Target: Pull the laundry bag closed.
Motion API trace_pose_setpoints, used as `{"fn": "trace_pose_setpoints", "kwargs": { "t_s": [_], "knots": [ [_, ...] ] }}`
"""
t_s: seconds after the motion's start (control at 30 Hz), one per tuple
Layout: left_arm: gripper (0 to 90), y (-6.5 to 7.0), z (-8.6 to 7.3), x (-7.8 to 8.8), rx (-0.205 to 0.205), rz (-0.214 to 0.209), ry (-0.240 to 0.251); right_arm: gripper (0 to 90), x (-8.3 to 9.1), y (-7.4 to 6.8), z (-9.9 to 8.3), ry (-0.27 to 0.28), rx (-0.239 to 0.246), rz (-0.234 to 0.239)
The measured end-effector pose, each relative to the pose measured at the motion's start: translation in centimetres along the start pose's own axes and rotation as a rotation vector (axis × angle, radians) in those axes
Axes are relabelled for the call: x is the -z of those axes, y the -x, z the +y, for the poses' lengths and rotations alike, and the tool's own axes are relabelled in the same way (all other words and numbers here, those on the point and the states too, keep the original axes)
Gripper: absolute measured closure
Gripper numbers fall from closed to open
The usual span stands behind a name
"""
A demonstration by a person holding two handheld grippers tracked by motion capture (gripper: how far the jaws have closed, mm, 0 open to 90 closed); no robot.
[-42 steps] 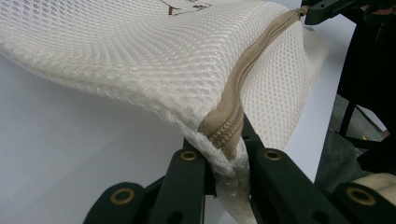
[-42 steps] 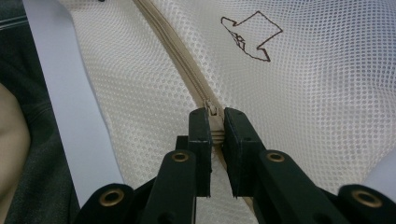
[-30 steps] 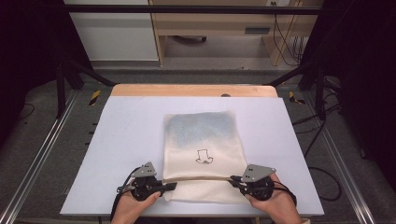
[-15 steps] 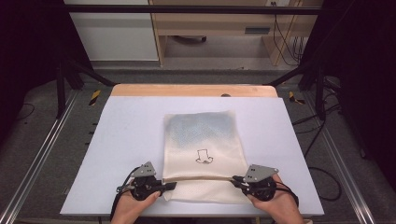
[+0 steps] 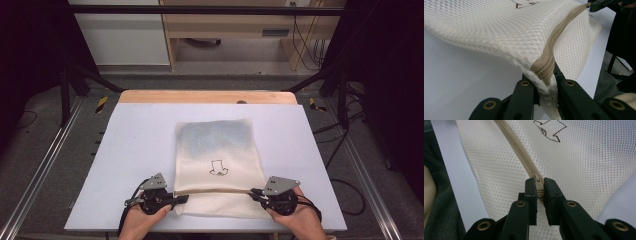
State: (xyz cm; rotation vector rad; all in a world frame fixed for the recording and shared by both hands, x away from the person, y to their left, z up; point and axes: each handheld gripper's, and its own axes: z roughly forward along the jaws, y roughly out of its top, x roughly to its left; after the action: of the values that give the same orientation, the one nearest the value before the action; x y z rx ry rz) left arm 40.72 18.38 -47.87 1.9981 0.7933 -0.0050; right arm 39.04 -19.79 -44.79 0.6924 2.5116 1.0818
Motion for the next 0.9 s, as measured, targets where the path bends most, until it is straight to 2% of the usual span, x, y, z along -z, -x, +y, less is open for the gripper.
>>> {"fn": "trace_pose_setpoints", "kwargs": {
  "t_s": [0.9],
  "knots": [
    [84.7,-0.06,0.00,0.07,-0.002,0.008,-0.002,82.1,0.53,0.41,-0.84,-0.013,-0.018,-0.015]
  ]
}}
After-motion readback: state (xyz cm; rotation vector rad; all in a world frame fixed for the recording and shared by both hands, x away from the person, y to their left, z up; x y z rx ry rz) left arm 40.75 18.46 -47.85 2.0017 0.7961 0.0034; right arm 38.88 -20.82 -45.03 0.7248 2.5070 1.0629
